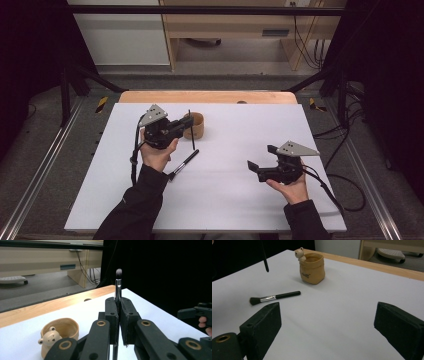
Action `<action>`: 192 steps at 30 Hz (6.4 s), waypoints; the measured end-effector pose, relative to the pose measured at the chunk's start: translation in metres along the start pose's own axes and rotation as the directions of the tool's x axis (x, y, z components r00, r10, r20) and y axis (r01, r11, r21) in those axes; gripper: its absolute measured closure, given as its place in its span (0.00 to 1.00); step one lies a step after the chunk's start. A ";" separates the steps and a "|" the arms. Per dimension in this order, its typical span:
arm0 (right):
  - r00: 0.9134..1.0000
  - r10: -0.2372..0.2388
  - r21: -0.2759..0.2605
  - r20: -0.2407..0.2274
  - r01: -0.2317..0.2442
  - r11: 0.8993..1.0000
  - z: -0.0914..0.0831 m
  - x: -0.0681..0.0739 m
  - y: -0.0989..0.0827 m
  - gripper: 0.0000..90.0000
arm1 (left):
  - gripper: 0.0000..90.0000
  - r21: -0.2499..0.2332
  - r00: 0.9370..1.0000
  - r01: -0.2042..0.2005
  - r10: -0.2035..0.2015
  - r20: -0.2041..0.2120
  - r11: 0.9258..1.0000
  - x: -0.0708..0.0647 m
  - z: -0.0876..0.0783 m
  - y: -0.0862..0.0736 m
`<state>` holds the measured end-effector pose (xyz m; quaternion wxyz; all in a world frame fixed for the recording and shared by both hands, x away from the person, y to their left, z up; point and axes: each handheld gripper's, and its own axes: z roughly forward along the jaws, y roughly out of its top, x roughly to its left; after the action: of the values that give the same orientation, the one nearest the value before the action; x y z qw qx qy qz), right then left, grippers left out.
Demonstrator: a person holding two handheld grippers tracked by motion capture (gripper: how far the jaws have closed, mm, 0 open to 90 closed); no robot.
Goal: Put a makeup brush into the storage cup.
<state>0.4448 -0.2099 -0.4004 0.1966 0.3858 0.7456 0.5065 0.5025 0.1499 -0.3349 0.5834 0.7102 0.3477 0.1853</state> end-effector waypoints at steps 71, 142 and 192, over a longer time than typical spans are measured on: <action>0.998 0.042 -0.016 0.049 -0.041 0.999 -0.023 -0.013 -0.026 0.06 | 0.94 0.020 0.990 -0.027 0.029 -0.139 0.999 0.052 0.072 0.025; 0.999 0.022 -0.014 0.043 -0.022 1.000 -0.023 -0.013 -0.027 0.06 | 0.88 0.114 0.982 -0.020 0.041 -0.184 0.993 0.066 0.087 -0.026; 0.998 0.027 -0.031 0.051 -0.025 0.999 -0.026 -0.013 -0.026 0.06 | 0.23 0.085 0.996 -0.083 0.086 -0.036 0.993 0.019 -0.038 -0.058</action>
<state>0.4254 -0.2407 -0.4146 0.2149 0.4053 0.7276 0.5100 0.4738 0.1942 -0.3832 0.5378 0.7443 0.3363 0.2089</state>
